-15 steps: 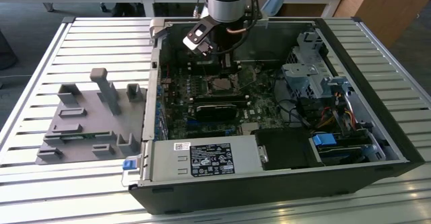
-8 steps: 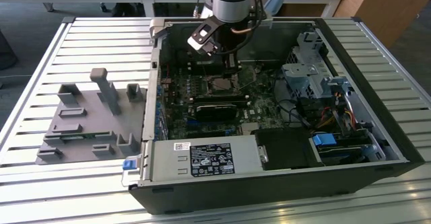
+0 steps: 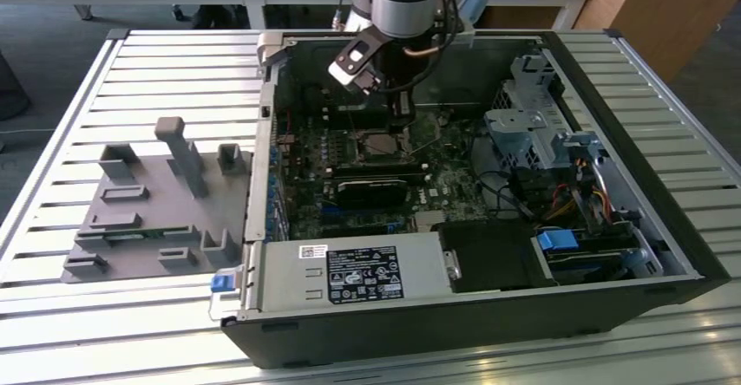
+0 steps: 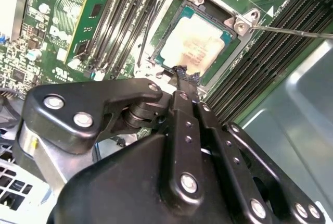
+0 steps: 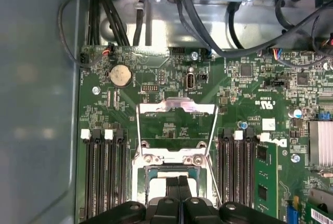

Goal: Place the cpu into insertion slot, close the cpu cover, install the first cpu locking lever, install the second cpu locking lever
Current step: 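Close the cpu cover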

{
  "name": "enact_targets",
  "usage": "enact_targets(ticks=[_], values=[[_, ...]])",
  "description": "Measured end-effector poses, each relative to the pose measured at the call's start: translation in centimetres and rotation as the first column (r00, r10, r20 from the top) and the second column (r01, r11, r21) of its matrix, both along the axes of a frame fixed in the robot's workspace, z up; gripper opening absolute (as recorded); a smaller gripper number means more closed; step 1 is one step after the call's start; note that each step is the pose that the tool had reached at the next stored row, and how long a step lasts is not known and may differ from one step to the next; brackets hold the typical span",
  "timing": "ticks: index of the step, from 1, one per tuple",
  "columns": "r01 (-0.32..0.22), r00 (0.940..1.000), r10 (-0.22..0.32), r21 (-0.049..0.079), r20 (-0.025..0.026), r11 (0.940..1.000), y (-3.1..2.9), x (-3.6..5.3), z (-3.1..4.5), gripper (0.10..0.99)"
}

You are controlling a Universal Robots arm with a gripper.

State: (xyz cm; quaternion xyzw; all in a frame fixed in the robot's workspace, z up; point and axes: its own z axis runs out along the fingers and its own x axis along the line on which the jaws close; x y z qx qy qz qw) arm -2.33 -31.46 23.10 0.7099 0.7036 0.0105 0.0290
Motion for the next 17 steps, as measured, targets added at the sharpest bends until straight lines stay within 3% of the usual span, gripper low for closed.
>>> enact_targets(ticks=[11,17], values=[[0.0,1.0,0.0,0.0,0.0001,1.0,0.0,0.0,2.32,0.106],[0.0,1.0,0.0,0.001,0.0,1.0,-0.35,0.0,2.65,0.106]])
